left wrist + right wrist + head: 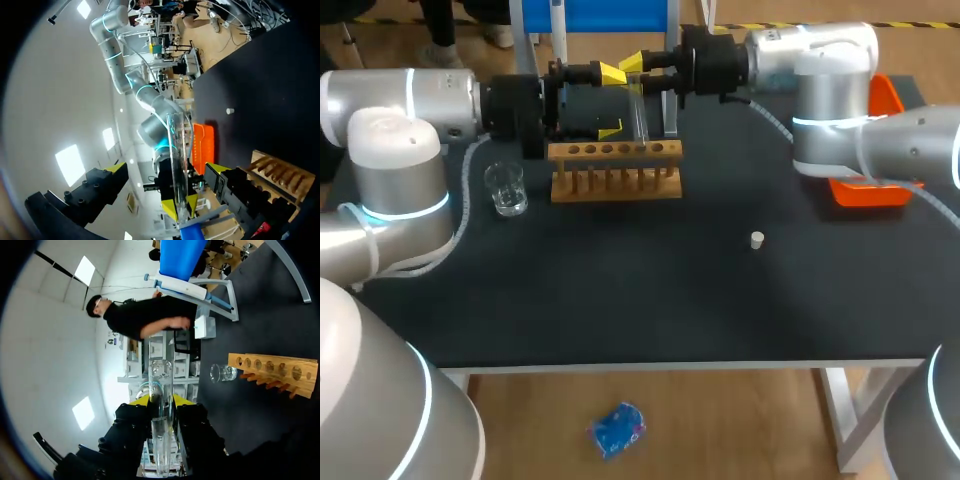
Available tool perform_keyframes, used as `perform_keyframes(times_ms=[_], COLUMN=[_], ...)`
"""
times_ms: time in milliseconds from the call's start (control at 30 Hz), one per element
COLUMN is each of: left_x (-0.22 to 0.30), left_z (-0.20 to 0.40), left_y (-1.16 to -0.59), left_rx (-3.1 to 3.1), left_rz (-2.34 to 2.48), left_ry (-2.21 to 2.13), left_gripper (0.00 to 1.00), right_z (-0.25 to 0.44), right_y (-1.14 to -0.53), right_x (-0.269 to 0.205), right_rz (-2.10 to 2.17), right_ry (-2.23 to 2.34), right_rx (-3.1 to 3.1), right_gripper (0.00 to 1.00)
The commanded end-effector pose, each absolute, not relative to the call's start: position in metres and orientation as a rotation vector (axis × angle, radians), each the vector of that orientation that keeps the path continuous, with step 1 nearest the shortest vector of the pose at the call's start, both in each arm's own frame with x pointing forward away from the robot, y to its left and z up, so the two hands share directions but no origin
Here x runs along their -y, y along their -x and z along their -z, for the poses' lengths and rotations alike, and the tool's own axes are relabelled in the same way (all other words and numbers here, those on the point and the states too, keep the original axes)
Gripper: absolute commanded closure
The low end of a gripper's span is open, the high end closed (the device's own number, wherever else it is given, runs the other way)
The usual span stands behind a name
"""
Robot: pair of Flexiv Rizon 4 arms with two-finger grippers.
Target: Invert the test tube, pick up the pipette, mount the tip to pipette, aspirate from beaker and dispense into the tube, eject the tip, return the pipette, and cap with the stopper.
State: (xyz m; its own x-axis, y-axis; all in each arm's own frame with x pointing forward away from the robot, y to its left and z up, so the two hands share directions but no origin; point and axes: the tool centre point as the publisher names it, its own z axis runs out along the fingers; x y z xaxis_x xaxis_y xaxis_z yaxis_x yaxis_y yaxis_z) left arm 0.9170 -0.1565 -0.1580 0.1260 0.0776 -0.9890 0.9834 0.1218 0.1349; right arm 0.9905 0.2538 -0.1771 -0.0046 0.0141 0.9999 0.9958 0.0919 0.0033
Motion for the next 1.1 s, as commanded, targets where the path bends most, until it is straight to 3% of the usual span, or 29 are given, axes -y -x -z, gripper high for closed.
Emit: perform_keyframes(times_ms=[33, 700, 800, 900, 933, 1067, 1100], left_x=[0.163, 0.184, 0.186, 0.188, 0.189, 0.19, 0.19], left_z=[0.167, 0.163, 0.164, 0.164, 0.164, 0.164, 0.163], left_y=[-0.92, -0.924, -0.922, -0.921, -0.92, -0.919, -0.919], left_rx=[-1.179, -1.186, -1.195, -1.197, -1.196, -1.202, -1.202], left_rz=[1.019, 1.108, 1.104, 1.103, 1.103, 1.102, 1.101], left_ry=[-1.203, -1.202, -1.211, -1.219, -1.219, -1.224, -1.225], left_gripper=[0.0, 0.0, 0.21, 0.35, 0.5, 0.4, 0.45], right_z=[0.177, 0.177, 0.177, 0.177, 0.177, 0.177, 0.177], right_y=[-0.99, -0.99, -0.99, -0.99, -0.99, -0.99, -0.99], right_x=[-0.253, -0.253, -0.253, -0.253, -0.253, -0.253, -0.253], right_rz=[1.138, 1.138, 1.138, 1.138, 1.138, 1.138, 1.138], right_ry=[1.151, 1.151, 1.151, 1.151, 1.151, 1.151, 1.151], right_rx=[1.266, 1.266, 1.266, 1.266, 1.266, 1.266, 1.266], right_gripper=[1.0, 1.0, 1.0, 1.0, 1.0, 1.0, 1.0])
